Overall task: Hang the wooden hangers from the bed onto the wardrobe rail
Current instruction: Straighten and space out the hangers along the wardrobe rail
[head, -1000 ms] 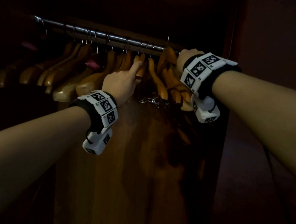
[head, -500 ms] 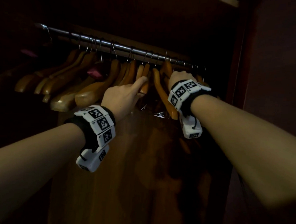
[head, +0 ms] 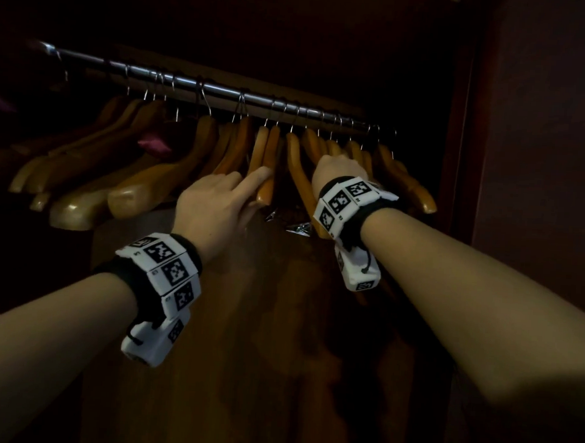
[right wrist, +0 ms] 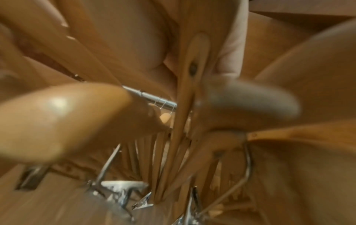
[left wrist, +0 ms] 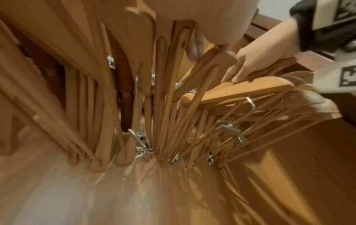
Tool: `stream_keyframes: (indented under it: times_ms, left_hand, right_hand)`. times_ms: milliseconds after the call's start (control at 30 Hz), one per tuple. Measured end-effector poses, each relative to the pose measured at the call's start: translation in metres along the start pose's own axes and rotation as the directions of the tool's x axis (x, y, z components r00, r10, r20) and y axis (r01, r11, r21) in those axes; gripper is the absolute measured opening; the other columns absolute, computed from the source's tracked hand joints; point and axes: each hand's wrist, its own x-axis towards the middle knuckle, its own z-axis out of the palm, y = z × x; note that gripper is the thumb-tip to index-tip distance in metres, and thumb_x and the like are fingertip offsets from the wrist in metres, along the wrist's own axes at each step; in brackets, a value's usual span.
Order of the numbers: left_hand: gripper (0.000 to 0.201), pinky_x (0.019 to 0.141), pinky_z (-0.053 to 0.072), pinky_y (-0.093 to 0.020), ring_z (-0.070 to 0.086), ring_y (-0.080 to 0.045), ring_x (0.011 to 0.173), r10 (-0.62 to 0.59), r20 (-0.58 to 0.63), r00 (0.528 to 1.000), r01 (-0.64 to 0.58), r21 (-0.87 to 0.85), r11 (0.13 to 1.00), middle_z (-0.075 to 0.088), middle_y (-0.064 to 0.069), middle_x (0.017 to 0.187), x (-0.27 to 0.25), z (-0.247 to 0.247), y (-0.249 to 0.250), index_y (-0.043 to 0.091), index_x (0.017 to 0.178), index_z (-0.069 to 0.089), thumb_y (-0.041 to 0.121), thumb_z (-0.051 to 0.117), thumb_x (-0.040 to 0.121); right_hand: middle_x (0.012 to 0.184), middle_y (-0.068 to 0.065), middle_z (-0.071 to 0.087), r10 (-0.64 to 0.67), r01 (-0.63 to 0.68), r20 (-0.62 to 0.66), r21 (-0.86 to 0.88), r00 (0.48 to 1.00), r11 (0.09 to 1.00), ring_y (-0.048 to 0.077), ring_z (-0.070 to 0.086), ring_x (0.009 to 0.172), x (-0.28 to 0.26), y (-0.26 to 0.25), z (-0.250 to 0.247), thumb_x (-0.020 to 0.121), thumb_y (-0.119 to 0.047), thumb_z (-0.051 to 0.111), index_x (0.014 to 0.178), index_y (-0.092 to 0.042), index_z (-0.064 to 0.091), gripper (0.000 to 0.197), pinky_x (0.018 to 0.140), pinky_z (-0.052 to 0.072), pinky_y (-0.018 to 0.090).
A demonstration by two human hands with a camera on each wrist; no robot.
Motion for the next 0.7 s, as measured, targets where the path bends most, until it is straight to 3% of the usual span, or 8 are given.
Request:
stream_keyframes:
  times_ms: [167, 267, 333, 433, 533, 700]
  left_hand:
    - [0.044, 0.062, 0.041, -0.033, 0.055, -0.028, 0.075, -0.009, -0.016, 1.0, 0.009, -0.002, 1.0, 0.058, -0.012, 0.092, 0.001, 0.001, 0.006, 0.014, 0.129, 0.051, 0.03, 0.051, 0.088]
    - [0.045, 0.084, 0.044, -0.047, 0.056, -0.036, 0.102, -0.041, 0.009, 0.999, 0.041, -0.012, 0.999, 0.058, -0.015, 0.115, 0.003, 0.001, 0.007, 0.017, 0.129, 0.05, 0.028, 0.058, 0.086]
    - [0.046, 0.098, 0.037, -0.053, 0.054, -0.034, 0.114, -0.07, 0.056, 0.996, 0.072, -0.042, 0.997, 0.059, -0.011, 0.123, 0.003, -0.002, 0.007, 0.019, 0.13, 0.049, 0.027, 0.061, 0.086]
    - [0.046, 0.099, 0.041, -0.05, 0.062, -0.031, 0.1, -0.105, 0.119, 0.987, 0.116, -0.095, 0.989, 0.067, -0.011, 0.103, 0.003, -0.008, 0.009, 0.019, 0.131, 0.046, 0.026, 0.059, 0.088]
    - [0.044, 0.096, 0.044, -0.048, 0.064, -0.031, 0.088, -0.118, 0.143, 0.983, 0.135, -0.115, 0.984, 0.067, -0.011, 0.088, 0.002, -0.014, 0.013, 0.018, 0.131, 0.044, 0.028, 0.056, 0.09]
    - [0.045, 0.094, 0.043, -0.043, 0.061, -0.029, 0.091, -0.153, 0.184, 0.971, 0.181, -0.147, 0.972, 0.065, -0.009, 0.091, 0.0, -0.021, 0.014, 0.021, 0.135, 0.041, 0.029, 0.052, 0.092]
  right_hand:
    - [0.116, 0.01, 0.058, -0.01, 0.011, -0.025, 0.049, 1.0, 0.999, 0.026, 0.056, 0.108, -0.006, -0.001, 0.006, 0.096, -0.008, 0.041, 0.113, -0.007, 0.058, 0.023, 0.072, 0.041, 0.03]
    - [0.116, 0.01, 0.059, -0.004, 0.004, 0.002, 0.095, 1.0, 0.995, 0.025, 0.056, 0.107, -0.005, -0.001, 0.004, 0.095, -0.011, 0.044, 0.111, -0.007, 0.059, 0.022, 0.073, 0.041, 0.03]
    - [0.128, 0.011, 0.052, 0.001, -0.002, 0.01, 0.111, 1.0, 0.994, 0.025, 0.049, 0.117, -0.006, -0.003, 0.008, 0.094, -0.015, 0.048, 0.116, -0.009, 0.058, 0.025, 0.085, 0.042, 0.032]
    - [0.145, 0.01, 0.026, 0.016, -0.012, -0.05, 0.089, 0.999, 0.996, 0.03, 0.027, 0.131, -0.011, -0.003, 0.018, 0.092, -0.02, 0.051, 0.13, -0.016, 0.05, 0.038, 0.105, 0.029, 0.04]
    - [0.144, 0.012, 0.029, -0.057, 0.061, -0.078, 0.045, 0.995, 0.997, 0.031, 0.026, 0.132, -0.017, 0.004, 0.028, 0.092, -0.021, 0.05, 0.142, -0.018, 0.035, 0.052, 0.107, 0.026, 0.04]
    - [0.147, 0.012, 0.031, -0.112, 0.117, -0.06, 0.082, 0.992, 0.99, 0.03, 0.03, 0.133, -0.019, 0.009, 0.042, 0.093, -0.021, 0.045, 0.148, -0.013, 0.019, 0.061, 0.109, 0.024, 0.038]
